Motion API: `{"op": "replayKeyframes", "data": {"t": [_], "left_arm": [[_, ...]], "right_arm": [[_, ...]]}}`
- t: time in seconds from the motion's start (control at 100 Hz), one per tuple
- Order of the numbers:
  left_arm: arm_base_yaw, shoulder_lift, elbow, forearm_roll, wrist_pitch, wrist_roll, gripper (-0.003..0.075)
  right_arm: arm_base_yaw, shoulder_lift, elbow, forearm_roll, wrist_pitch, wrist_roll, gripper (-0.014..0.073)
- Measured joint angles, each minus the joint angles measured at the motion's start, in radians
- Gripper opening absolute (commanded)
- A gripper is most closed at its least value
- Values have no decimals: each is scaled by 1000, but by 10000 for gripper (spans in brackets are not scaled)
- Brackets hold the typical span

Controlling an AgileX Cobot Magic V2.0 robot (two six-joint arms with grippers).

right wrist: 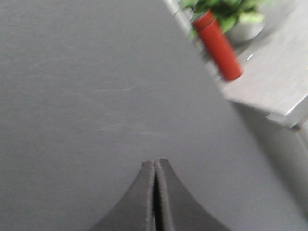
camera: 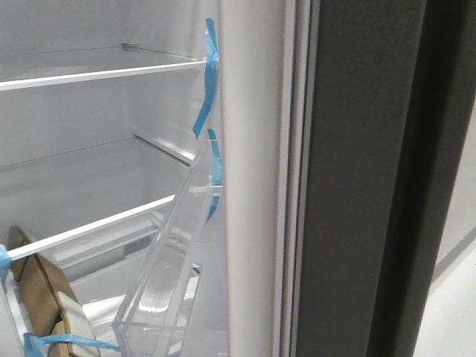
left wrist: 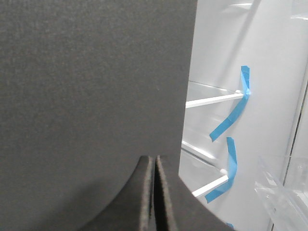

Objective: Close fridge door

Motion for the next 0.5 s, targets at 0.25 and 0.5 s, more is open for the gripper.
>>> {"op": "replayKeyframes", "data": {"t": [0.25,0.5], "left_arm": [[0,0,0,0,0,0,-20],[0,0,0,0,0,0,-21]], "right_arm": [[0,41,-107,144,118,0,-76],[0,61,-155,267,205,0,-76]]}}
